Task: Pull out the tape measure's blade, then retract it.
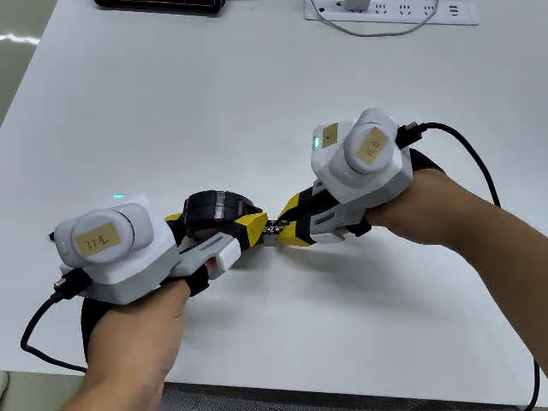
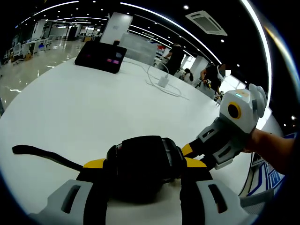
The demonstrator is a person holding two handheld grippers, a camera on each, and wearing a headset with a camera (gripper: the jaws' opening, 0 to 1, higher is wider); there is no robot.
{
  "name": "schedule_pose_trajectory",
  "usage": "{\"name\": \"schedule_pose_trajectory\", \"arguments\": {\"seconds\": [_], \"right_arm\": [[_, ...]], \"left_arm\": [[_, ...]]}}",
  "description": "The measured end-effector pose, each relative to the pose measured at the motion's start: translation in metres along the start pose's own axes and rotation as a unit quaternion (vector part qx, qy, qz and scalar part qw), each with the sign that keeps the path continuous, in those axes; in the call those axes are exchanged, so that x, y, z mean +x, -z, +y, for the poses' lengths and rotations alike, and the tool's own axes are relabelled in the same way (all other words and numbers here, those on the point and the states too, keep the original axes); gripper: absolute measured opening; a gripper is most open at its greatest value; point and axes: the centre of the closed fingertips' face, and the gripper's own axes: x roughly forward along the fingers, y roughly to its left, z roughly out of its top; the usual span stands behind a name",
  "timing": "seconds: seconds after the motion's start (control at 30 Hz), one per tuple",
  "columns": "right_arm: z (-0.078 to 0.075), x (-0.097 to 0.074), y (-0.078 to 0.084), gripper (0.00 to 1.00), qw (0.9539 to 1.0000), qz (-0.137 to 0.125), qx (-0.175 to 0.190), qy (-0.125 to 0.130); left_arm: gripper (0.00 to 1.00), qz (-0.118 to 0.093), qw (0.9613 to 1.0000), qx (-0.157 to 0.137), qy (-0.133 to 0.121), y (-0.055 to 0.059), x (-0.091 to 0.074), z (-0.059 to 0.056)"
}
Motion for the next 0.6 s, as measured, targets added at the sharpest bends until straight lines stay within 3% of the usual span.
{"name": "schedule_pose_trajectory", "arguments": {"seconds": [0.6], "right_arm": [[0.0018,0.0095,-0.0071,0.09,1.0000,-0.007,0.006,-0.003]], "left_arm": [[0.57,0.000,1.0000,0.005,0.001,0.0001,-0.0001,0.0004]]}}
